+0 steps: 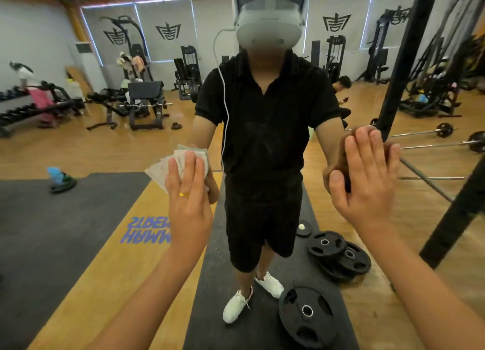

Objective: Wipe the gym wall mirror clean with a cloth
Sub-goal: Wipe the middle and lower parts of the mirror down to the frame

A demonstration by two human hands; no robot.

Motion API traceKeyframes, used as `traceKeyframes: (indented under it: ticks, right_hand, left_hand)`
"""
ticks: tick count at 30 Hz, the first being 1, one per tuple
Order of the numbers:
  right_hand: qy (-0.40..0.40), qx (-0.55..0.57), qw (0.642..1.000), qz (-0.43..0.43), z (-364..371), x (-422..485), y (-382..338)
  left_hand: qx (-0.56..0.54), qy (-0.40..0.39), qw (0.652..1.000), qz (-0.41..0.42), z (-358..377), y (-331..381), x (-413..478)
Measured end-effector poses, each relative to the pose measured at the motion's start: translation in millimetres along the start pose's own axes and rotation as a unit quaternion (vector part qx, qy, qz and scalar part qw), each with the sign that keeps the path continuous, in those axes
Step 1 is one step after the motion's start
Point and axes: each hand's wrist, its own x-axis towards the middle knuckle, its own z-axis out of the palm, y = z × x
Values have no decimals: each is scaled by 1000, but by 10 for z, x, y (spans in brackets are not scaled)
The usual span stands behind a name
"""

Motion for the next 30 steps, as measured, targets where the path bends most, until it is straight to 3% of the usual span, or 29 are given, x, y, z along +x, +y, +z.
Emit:
traceKeyframes:
  ticks: [5,10,16,25,30]
  right_hand:
    - [0,-2,1000,-9,-19,-26,24]
    - [15,3,1000,-4,-3,-26,15]
    - [12,10,1000,0,-8,-19,-7]
    - [-3,6,1000,9,-44,5,-8]
    - [1,-3,1000,6,-50,-35,-19]
  left_hand:
    - [-4,49,997,66,-118,262,726]
    - [-11,105,993,61,-1,370,883]
    - [66,27,990,121,298,262,45]
    - [-9,88,993,73,320,578,597]
    - [14,41,997,67,401,636,286]
